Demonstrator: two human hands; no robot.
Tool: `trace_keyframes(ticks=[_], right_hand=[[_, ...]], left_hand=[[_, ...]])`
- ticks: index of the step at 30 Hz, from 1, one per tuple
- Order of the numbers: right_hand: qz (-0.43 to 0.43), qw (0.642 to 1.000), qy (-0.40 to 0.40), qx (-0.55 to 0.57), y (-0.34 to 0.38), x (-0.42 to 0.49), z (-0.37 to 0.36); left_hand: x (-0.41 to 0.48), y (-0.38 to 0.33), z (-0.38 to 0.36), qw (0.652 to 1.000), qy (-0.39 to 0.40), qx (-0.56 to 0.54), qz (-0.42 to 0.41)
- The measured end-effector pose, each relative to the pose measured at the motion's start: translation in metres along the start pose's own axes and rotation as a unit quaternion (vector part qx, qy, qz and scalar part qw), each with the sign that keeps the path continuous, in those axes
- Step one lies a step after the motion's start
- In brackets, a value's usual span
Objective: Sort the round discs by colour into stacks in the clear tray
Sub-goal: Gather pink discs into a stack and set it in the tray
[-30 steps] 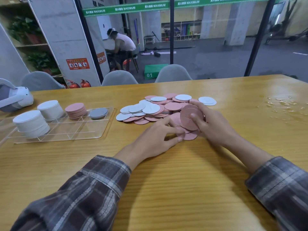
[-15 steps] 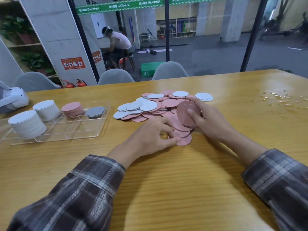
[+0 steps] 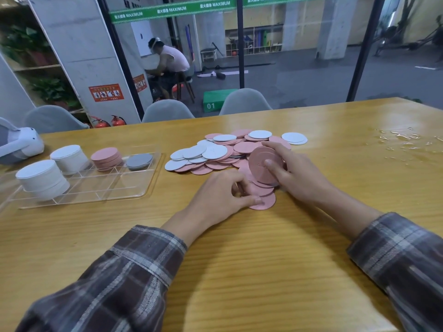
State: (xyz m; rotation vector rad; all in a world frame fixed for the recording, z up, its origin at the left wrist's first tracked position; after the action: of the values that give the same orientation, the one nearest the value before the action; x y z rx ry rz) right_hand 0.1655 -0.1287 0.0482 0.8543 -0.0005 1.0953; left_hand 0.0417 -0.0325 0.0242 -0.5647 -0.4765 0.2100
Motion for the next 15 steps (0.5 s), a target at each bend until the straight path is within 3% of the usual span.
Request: trace_keyframes(ticks=[15], right_hand=[[0.0, 1.0, -0.003, -0.008, -0.003, 0.0035, -0.0008]], left_hand=[[-0.0004, -0.0061, -0.0013, 0.999, 0.047, 0.004, 0.011]])
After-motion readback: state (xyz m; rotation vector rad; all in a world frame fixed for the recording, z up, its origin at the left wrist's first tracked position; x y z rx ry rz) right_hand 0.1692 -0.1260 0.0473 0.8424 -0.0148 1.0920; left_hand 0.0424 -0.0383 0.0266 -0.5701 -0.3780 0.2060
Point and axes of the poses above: each hand's wrist, its own x-axis towards the middle knuckle, its own z-axis out of the back of the hand, y = z × x, the point moved 10 cm from there along x, towards the middle knuckle, and after that the axes turned 2 degrees about -z, right-handed, at the moved point
